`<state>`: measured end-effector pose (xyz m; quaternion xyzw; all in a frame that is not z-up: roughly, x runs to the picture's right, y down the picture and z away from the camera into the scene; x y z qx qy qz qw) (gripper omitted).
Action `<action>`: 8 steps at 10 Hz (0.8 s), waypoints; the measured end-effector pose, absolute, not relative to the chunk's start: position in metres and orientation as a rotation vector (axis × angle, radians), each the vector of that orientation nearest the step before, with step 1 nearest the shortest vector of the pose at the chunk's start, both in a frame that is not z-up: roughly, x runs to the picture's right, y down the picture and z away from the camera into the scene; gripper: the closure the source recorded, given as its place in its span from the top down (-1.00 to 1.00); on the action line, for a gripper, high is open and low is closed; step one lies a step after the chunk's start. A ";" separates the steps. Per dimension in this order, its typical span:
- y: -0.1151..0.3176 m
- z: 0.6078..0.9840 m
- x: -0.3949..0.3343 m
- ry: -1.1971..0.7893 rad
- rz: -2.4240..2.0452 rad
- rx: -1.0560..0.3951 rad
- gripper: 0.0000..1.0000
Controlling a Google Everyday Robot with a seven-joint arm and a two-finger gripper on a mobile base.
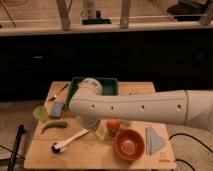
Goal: Wipe table surface with brush
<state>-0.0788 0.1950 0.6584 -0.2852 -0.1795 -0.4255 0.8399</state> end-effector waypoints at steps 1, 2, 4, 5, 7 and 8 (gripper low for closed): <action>0.198 0.662 -0.085 -0.385 -0.894 -0.614 0.60; 0.205 0.669 -0.101 -0.399 -0.884 -0.630 0.60; 0.214 0.680 -0.120 -0.405 -0.868 -0.653 0.60; 0.220 0.687 -0.125 -0.394 -0.856 -0.661 0.60; 0.229 0.703 -0.134 -0.374 -0.821 -0.660 0.60; 0.232 0.711 -0.135 -0.359 -0.800 -0.661 0.60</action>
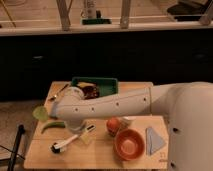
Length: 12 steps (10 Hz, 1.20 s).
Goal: Wipe table surface with brush
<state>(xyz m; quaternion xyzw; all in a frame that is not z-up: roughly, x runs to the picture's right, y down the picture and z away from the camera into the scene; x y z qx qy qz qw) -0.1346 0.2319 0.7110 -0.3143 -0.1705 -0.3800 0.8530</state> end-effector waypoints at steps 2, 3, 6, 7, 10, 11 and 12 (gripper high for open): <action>0.242 0.734 -0.140 -0.337 -0.764 -0.671 0.60; 0.245 0.741 -0.141 -0.331 -0.748 -0.679 0.60; 0.258 0.772 -0.141 -0.322 -0.691 -0.716 0.60; 0.261 0.779 -0.141 -0.320 -0.682 -0.727 0.60; 0.267 0.795 -0.139 -0.310 -0.660 -0.755 0.39; 0.268 0.798 -0.137 -0.306 -0.657 -0.762 0.17; 0.268 0.801 -0.137 -0.305 -0.656 -0.766 -0.01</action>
